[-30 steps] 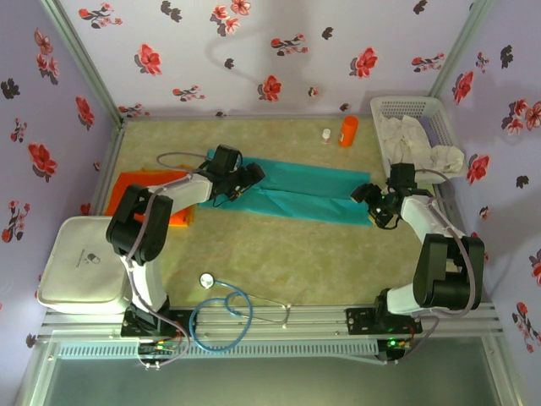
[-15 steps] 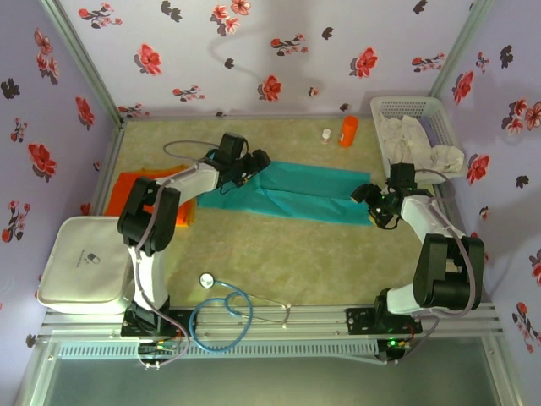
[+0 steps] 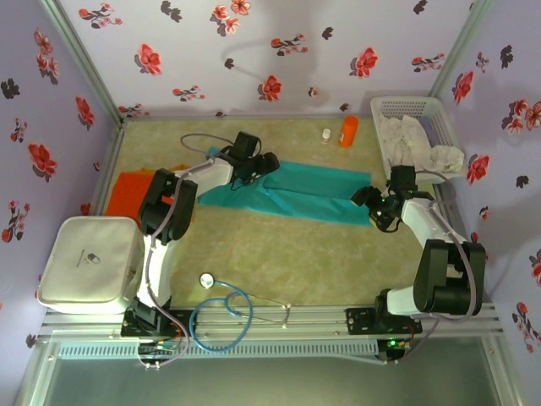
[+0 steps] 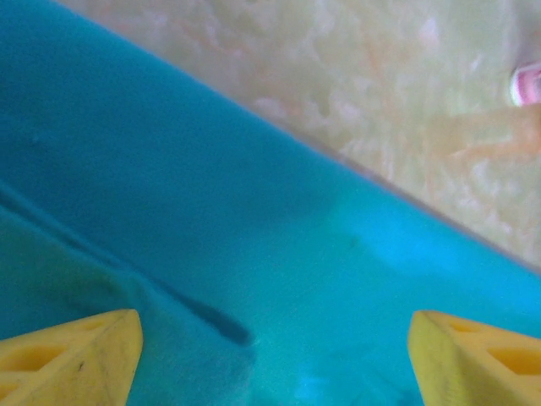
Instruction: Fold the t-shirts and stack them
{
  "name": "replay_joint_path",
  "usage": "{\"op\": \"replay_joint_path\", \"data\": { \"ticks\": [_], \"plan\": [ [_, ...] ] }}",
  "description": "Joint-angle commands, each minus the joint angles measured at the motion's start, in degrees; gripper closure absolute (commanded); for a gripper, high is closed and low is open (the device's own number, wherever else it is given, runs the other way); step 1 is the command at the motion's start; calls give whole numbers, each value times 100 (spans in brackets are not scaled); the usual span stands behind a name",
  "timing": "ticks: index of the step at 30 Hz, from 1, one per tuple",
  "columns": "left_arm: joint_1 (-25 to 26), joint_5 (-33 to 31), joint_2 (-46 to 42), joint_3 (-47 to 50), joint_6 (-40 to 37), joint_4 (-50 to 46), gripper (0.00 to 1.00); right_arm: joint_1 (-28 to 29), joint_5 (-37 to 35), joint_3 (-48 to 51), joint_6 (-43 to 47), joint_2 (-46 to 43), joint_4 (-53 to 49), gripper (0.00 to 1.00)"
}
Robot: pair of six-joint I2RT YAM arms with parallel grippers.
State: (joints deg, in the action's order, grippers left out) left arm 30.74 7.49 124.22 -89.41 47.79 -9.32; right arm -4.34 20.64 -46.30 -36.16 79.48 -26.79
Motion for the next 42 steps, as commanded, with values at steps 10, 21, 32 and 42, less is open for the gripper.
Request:
{"op": "replay_joint_path", "data": {
  "ticks": [10, 21, 32, 42],
  "plan": [
    [-5, -452, -1758, 1128, -1358, -1137, 15, 480, -855, -1313, 887, 548, -475, 23],
    [-295, -250, -1848, 1669, -1446, -1521, 15, 668, -659, -2859, 822, 2761, -469, 24],
    [-426, -230, -1274, 1230, -1612, -2411, 16, 917, -1040, -2999, 306, 3717, -517, 25],
    [-610, 19, -453, 285, -1702, -2898, 16, 1121, -596, -2264, -91, 3268, -477, 26]
  ]
}}
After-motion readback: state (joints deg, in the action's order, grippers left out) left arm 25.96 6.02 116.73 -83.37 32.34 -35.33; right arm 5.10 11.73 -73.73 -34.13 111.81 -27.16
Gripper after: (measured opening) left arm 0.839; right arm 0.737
